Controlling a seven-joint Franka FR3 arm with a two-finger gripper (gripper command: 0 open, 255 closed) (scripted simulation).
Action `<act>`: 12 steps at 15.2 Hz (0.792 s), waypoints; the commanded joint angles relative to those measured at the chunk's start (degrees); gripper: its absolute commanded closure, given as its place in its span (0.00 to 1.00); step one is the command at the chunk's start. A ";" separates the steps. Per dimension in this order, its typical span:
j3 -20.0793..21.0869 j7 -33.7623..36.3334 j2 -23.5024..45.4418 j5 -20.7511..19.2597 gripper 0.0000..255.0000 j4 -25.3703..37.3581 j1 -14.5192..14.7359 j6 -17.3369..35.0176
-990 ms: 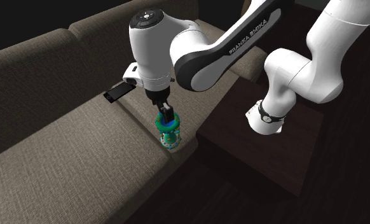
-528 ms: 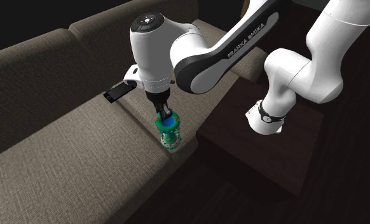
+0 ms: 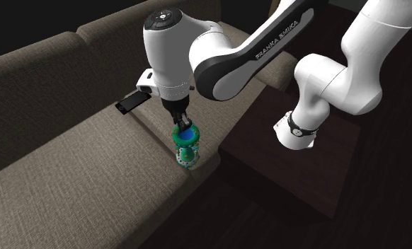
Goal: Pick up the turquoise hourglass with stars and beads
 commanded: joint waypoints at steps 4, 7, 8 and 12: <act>0.40 0.54 -1.85 -0.66 1.00 2.14 0.01 -3.84; 0.64 0.78 -2.83 -0.97 1.00 3.60 0.01 -6.23; 0.72 0.84 -3.13 -1.05 1.00 4.11 0.02 -7.02; 1.03 1.05 -4.19 -1.31 1.00 6.28 0.04 -10.17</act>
